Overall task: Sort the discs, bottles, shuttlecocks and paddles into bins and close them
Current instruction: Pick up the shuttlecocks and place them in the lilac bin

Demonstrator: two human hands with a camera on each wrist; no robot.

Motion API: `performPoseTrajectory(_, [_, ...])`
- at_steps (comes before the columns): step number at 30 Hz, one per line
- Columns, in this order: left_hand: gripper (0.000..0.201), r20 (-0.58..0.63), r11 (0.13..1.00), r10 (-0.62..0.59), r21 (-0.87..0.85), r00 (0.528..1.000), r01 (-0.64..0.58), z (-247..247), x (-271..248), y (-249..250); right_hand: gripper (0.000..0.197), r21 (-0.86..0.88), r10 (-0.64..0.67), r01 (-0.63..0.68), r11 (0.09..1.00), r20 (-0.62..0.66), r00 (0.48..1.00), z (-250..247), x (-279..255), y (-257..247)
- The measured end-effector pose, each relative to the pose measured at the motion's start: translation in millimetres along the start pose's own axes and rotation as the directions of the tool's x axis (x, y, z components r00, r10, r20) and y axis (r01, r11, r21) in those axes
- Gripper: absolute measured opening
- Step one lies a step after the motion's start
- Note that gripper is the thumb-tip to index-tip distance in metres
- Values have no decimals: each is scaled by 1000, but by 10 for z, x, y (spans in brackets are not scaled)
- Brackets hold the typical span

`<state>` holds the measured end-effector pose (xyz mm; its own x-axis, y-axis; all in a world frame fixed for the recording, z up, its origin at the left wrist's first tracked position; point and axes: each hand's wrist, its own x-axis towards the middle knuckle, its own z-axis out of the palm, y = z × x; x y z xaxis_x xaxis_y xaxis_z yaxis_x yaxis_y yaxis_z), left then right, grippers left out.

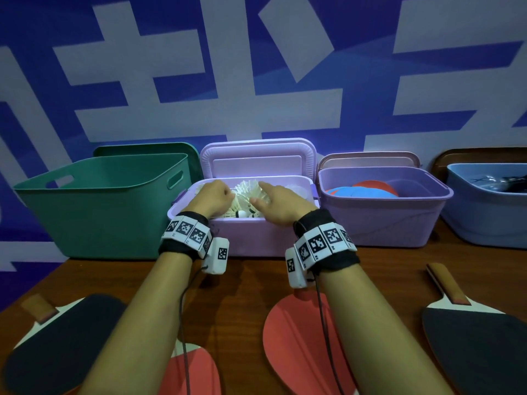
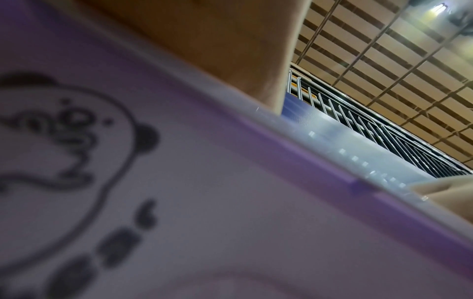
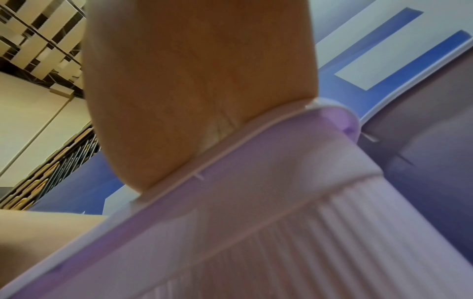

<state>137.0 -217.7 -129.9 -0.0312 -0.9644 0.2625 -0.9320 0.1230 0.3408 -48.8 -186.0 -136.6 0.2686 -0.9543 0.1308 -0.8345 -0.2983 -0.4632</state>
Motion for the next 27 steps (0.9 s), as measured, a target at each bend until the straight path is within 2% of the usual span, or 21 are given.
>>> performPoseTrajectory(4, [24, -26, 999, -35, -19, 999, 35, -34, 26, 6, 70, -2, -6, 6, 1000, -41, 999, -38, 11, -7])
performPoseTrajectory(7, [34, -64, 996, -77, -42, 995, 74, -118, 20, 68, 69, 2, -1, 1, 1000, -71, 997, -112, -36, -43])
performPoseTrajectory(11, [37, -108, 994, -53, -100, 993, 42, -271, -18, 195, 66, -22, 34, -38, 999, -142, 989, -263, -188, -136])
performPoseTrajectory(13, [32, -163, 990, -15, -142, 987, -8, -381, -74, 304, 57, -18, 88, -93, 995, -192, 977, -421, -326, -196])
performPoseTrajectory(17, [24, -282, 967, 130, -174, 951, -184, -566, -249, 672, 29, 37, 158, -155, 987, -357, 920, -789, -698, -271])
performPoseTrajectory(19, [23, -319, 948, 193, -183, 928, -261, -601, -371, 912, 29, 54, 199, -193, 980, -387, 900, -919, -899, -245])
performPoseTrajectory(21, [21, -327, 912, 285, -197, 901, -360, -571, -528, 1176, 35, 27, 241, -247, 969, -347, 907, -1028, -1154, -167])
performPoseTrajectory(24, [17, -282, 809, 473, -237, 835, -538, -375, -839, 1592, 35, -87, 330, -358, 930, -234, 914, -1184, -1637, 93])
performPoseTrajectory(27, [12, -148, 709, 639, -268, 755, -652, -53, -1228, 1962, 47, -75, 466, -483, 872, -174, 868, -1272, -2246, 411])
